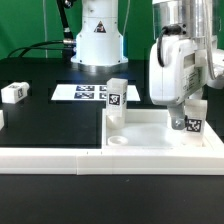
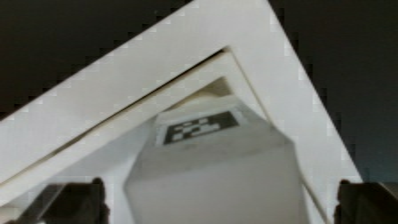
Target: Assemble square table
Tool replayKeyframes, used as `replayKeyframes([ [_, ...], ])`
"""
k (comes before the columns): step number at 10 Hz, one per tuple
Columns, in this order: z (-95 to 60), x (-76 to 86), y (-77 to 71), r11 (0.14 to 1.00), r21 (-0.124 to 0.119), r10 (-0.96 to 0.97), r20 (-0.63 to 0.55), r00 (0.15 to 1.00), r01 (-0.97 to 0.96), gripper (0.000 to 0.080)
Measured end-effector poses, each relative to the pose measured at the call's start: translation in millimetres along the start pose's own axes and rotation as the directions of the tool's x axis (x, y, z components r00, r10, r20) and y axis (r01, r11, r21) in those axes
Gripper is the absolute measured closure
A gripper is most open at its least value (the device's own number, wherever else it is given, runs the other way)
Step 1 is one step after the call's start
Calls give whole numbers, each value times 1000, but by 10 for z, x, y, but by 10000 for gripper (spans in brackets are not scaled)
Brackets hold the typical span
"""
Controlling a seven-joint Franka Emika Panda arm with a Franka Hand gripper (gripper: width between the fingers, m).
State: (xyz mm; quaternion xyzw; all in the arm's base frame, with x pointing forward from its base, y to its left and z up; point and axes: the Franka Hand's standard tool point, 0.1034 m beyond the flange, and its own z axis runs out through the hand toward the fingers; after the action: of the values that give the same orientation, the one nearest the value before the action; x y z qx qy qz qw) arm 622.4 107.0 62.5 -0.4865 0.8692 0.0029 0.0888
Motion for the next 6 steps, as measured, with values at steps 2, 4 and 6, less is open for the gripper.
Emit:
replayKeyframes([
  [2, 0, 0, 0, 1000, 0, 0, 0, 1000, 0, 151],
  [4, 0, 0, 0, 1000, 0, 0, 0, 1000, 0, 151],
  [6, 1, 0, 0, 1000, 0, 0, 0, 1000, 0, 151],
])
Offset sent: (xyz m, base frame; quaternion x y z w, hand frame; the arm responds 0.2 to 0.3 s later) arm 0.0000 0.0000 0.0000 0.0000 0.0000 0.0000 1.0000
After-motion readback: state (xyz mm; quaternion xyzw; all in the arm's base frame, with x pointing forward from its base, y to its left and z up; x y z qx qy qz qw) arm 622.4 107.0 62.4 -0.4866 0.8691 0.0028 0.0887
